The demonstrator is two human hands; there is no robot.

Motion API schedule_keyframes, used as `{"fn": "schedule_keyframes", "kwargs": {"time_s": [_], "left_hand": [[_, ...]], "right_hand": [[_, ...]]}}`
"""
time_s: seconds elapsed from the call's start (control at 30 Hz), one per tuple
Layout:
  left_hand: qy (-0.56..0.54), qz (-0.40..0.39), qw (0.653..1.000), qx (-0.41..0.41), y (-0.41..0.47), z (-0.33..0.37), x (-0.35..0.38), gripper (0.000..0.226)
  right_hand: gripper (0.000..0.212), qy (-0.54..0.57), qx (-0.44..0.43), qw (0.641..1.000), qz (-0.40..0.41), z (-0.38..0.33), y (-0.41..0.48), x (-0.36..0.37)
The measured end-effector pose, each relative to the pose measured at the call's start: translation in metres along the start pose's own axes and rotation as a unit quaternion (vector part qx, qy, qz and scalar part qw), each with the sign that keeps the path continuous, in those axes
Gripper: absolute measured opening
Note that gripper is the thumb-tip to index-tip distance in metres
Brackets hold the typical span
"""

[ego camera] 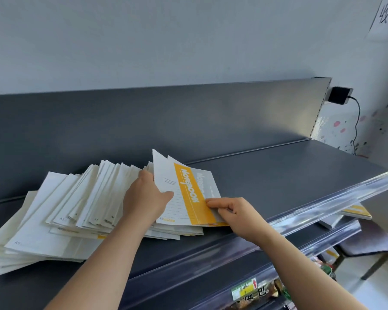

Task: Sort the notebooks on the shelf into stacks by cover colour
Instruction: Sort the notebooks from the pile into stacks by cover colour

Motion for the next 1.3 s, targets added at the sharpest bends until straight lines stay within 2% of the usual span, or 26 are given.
{"fn": "schedule_keyframes", "kwargs": {"time_s": [0.1, 0.2, 0.33, 0.47, 0.63, 0.7, 0.8, 0.9, 0.97, 1.07, 1.17, 1.3], "left_hand": [[-0.025, -0.007, 1.0, -0.003, 0.005, -0.005, -0.002, 0.032], [-0.051, -0.018, 0.999, -0.001, 0.008, -0.009, -0.007, 0.018], [-0.071, -0.03, 0.997, -0.01, 0.009, -0.013, -0.011, 0.024], [-0.105, -0.019, 0.994, -0.009, 0.007, -0.012, -0.015, 0.031], [-0.112, -0.03, 0.993, -0.024, 0.011, -0.019, -0.015, 0.028], [-0.112, -0.031, 0.993, -0.031, 0.011, -0.023, -0.015, 0.024], [-0.112, -0.026, 0.993, -0.039, 0.009, -0.025, -0.016, 0.02], [-0.118, -0.029, 0.992, -0.039, 0.006, -0.024, -0.016, 0.021], [-0.119, -0.033, 0.991, -0.042, 0.004, -0.023, -0.017, 0.021], [-0.131, -0.033, 0.99, -0.045, 0.0, -0.023, -0.018, 0.021], [-0.179, -0.023, 0.982, -0.052, -0.004, -0.029, -0.021, 0.022], [-0.252, -0.026, 0.966, -0.055, -0.01, -0.036, -0.028, 0.026]], "right_hand": [[0.038, -0.014, 0.025, 0.998, 0.053, 0.003, 0.001, -0.002], [0.033, -0.041, 0.038, 0.996, 0.071, 0.005, 0.004, -0.001], [0.03, -0.052, 0.036, 0.997, 0.053, 0.004, 0.006, 0.002], [0.036, -0.043, 0.009, 0.999, 0.016, -0.003, 0.005, 0.004], [0.043, -0.005, -0.018, 0.999, -0.03, -0.014, 0.005, 0.007], [0.041, 0.01, -0.009, 1.0, -0.02, -0.014, 0.005, 0.007], [0.031, -0.019, 0.013, 0.999, 0.041, -0.009, 0.005, 0.008], [0.031, -0.043, 0.004, 0.999, 0.03, -0.015, 0.002, 0.01], [0.037, -0.026, 0.002, 1.0, 0.005, -0.023, -0.001, 0.009], [0.033, 0.003, 0.02, 1.0, 0.014, -0.033, -0.004, 0.008], [0.029, 0.034, 0.05, 0.998, 0.026, -0.036, -0.003, 0.008], [0.029, 0.124, 0.036, 0.991, 0.036, -0.051, 0.002, 0.009]]}}
Point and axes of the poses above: each hand's wrist, its own y-axis towards the middle knuckle, its own x-axis out of the palm, z = x × y, the point moved 2 cm from there along y, towards the middle knuckle, and after that the axes turned 6 degrees about -y, right-handed, at the moved point
